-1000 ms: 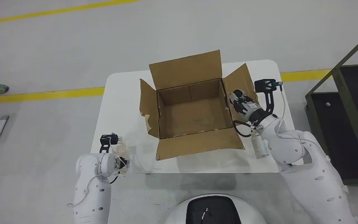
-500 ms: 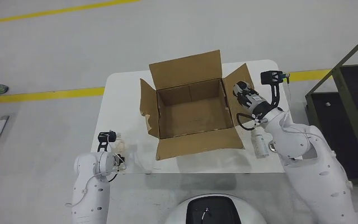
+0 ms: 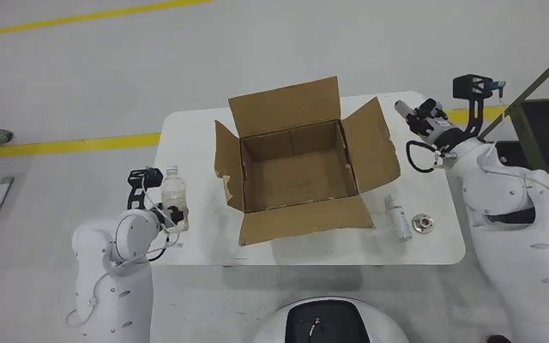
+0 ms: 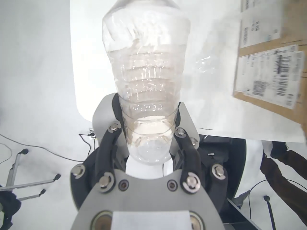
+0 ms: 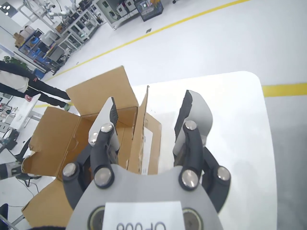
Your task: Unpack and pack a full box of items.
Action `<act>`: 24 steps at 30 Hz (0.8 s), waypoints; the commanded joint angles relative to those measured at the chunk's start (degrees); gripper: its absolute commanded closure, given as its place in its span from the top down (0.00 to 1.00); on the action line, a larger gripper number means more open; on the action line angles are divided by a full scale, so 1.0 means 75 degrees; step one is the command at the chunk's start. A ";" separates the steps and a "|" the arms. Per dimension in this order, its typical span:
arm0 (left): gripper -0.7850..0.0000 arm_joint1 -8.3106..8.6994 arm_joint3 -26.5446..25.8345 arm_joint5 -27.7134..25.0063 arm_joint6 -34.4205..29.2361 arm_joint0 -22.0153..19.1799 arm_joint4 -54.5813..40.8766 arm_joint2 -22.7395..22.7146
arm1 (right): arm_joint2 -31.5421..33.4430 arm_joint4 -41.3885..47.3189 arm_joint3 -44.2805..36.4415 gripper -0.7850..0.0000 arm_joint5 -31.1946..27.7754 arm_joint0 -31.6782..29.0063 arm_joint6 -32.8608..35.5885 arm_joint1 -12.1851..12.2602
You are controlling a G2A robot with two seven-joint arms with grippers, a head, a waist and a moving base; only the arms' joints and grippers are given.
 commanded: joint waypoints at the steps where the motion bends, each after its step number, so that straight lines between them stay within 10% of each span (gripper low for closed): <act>1: 0.00 0.0005 -0.0167 0.0131 -0.0091 -0.0247 -0.0213 0.0039 | -0.0046 0.0199 0.0041 0.45 0.0020 -0.0143 0.0276 0.0007; 11: 0.00 0.0043 -0.0209 0.0587 -0.0150 -0.1458 -0.1062 0.0237 | -0.0308 0.0848 0.0207 0.00 0.0038 -0.0558 0.0455 0.0015; 24: 0.00 0.0070 -0.0130 0.0899 -0.0161 -0.1936 -0.1514 0.0340 | -0.0284 0.2063 -0.0400 0.00 0.0510 -0.1311 0.0193 0.0005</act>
